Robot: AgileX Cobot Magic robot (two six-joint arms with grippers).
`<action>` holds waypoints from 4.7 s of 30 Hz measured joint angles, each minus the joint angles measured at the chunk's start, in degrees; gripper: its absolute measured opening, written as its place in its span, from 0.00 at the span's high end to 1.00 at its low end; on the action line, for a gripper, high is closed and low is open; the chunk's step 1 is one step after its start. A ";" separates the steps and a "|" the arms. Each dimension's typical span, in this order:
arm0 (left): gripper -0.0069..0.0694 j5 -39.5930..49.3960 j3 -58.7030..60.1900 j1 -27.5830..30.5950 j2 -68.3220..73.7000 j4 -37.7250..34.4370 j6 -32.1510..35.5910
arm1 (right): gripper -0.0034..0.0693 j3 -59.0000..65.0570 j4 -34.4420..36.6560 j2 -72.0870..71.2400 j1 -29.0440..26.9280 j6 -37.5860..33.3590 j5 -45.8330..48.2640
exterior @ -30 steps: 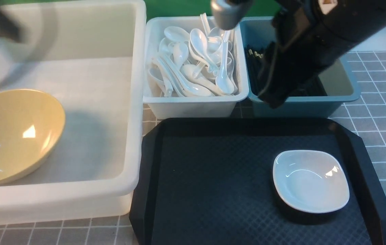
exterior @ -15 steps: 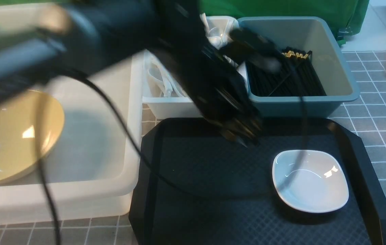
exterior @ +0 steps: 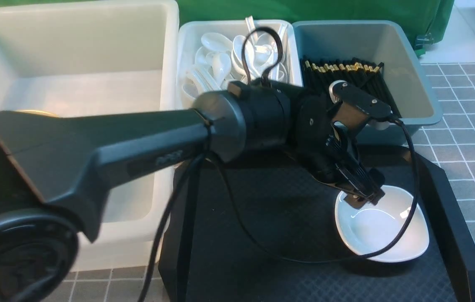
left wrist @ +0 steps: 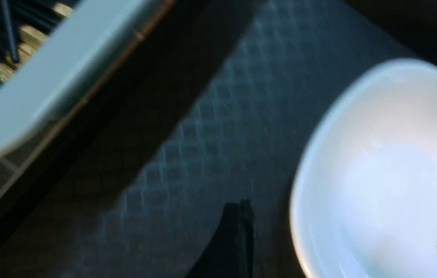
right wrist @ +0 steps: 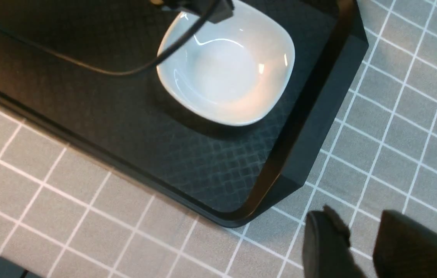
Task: On grey table put chopsticks spoon bowls plates into blue grey white boxes.
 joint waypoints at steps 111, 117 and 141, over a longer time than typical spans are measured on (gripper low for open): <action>0.92 34.75 30.89 50.03 -68.58 4.62 4.94 | 0.87 -10.30 4.43 10.25 10.34 -14.59 -28.23; 0.92 24.32 45.64 50.03 -86.28 4.42 4.77 | 0.86 -3.58 4.39 5.21 10.34 -12.39 -33.31; 0.92 16.97 59.10 50.03 -109.80 5.84 4.03 | 0.85 7.39 6.10 -3.31 10.34 -12.22 -48.63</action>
